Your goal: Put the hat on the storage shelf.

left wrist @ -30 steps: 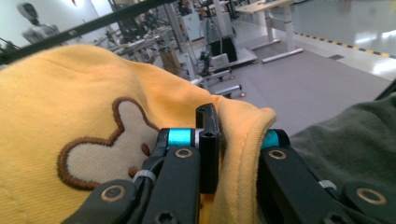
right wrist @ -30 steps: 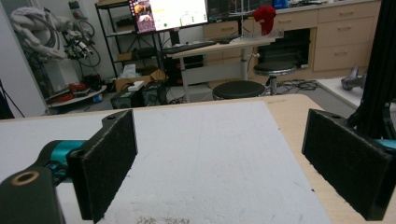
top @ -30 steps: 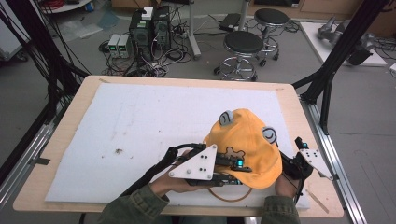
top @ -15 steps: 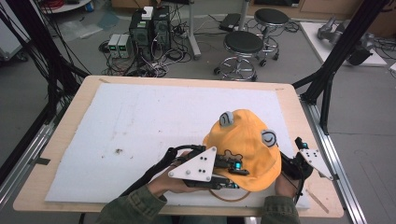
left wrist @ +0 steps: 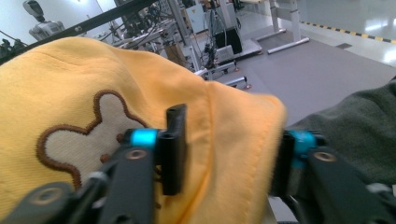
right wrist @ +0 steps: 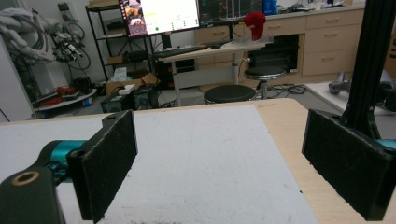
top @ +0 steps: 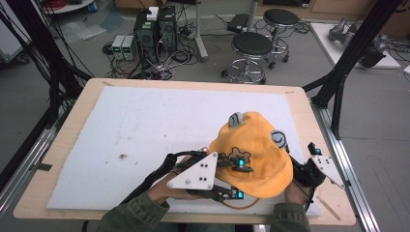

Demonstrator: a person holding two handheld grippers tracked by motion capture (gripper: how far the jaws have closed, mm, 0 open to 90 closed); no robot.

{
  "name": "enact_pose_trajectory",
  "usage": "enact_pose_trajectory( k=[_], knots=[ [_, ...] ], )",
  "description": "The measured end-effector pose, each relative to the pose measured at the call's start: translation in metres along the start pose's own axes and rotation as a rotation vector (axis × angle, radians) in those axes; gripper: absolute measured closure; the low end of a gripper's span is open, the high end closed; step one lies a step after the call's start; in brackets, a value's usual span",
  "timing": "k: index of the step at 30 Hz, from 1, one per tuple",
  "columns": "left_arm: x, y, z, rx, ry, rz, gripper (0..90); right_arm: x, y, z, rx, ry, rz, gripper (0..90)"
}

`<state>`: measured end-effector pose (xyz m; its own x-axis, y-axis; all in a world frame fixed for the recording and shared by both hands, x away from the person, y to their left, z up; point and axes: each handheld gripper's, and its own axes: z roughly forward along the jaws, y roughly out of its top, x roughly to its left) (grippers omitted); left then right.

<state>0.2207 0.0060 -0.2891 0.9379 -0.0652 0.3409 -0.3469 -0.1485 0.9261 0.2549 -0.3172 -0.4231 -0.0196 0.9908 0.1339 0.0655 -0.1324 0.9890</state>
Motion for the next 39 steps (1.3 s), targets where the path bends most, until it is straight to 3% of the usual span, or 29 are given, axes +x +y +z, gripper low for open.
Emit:
enact_pose_trajectory(
  k=[5, 10, 23, 26, 39],
  knots=[
    [-0.004, 0.002, -0.007, 0.030, 0.006, 0.018, 45.5, 0.001, 0.000, 0.001, 0.001, -0.006, 0.000, 9.1],
    [-0.004, 0.006, -0.019, 0.024, 0.023, 0.017, 42.9, 0.001, 0.000, 0.001, -0.001, -0.004, -0.002, 9.1],
    [0.009, 0.008, -0.049, -0.052, 0.118, -0.037, 42.8, 0.002, 0.000, 0.001, 0.011, 0.002, 0.001, 9.1],
    [0.014, 0.008, -0.059, -0.077, 0.162, -0.078, 42.9, 0.001, 0.000, 0.001, 0.009, 0.004, 0.000, 9.1],
    [0.038, -0.004, -0.113, -0.117, 0.369, -0.173, 42.9, 0.001, -0.001, 0.001, 0.010, 0.011, 0.003, 9.0]
  ],
)
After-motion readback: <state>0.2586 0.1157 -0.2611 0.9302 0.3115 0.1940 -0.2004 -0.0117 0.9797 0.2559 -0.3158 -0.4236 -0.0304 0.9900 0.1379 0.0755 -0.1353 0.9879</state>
